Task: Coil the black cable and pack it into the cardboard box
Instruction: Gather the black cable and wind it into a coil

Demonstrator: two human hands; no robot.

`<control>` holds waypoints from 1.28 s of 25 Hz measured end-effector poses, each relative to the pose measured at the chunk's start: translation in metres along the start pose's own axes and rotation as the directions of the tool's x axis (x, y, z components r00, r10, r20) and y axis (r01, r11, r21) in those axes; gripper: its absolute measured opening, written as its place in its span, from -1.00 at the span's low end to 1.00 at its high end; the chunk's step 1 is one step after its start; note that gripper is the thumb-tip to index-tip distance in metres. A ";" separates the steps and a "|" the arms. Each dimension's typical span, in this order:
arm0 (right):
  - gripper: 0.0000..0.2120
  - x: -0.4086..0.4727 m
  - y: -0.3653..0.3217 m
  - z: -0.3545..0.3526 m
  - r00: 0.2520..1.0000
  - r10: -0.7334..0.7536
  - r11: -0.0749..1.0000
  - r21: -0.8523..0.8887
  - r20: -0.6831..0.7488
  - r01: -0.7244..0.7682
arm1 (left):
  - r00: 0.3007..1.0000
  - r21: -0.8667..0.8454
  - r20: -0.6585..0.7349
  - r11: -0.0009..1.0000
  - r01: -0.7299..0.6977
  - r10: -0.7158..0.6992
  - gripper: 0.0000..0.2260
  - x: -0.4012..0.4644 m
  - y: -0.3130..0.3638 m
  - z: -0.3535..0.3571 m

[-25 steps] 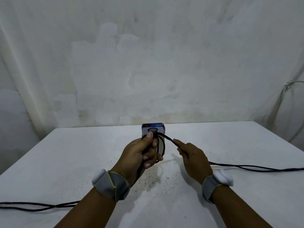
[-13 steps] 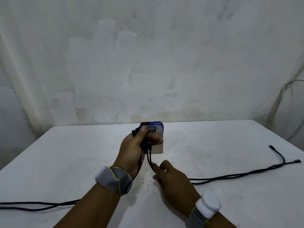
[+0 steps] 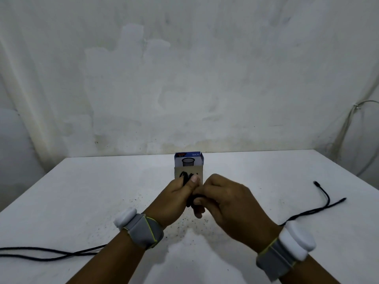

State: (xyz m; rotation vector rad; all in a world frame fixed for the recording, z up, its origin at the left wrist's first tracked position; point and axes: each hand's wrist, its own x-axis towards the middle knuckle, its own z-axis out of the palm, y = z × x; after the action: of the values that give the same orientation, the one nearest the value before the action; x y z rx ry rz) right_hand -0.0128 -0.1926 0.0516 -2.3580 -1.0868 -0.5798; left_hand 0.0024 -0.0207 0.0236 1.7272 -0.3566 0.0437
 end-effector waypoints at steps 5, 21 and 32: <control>-0.83 0.014 0.016 -0.018 0.998 0.022 0.998 0.064 -0.058 -0.019 | 0.999 -0.006 0.035 1.000 0.028 -0.028 -0.48 -0.004 0.012 0.005; -0.79 0.016 0.049 0.021 0.940 0.340 0.636 0.740 -0.012 -0.220 | 0.969 -0.560 0.245 0.814 0.152 -0.011 -0.69 -0.016 0.033 0.002; -0.71 0.014 0.015 0.041 0.780 0.463 -0.261 0.906 0.421 -0.334 | 0.972 -0.645 0.234 0.745 0.167 -0.016 -0.78 -0.011 0.027 0.003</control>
State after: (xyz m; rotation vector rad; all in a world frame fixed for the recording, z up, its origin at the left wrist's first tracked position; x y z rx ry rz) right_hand 0.0145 -0.1693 0.0226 -0.9896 -0.2098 0.4176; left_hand -0.0152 -0.0249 0.0464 1.0282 -0.3854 -0.3163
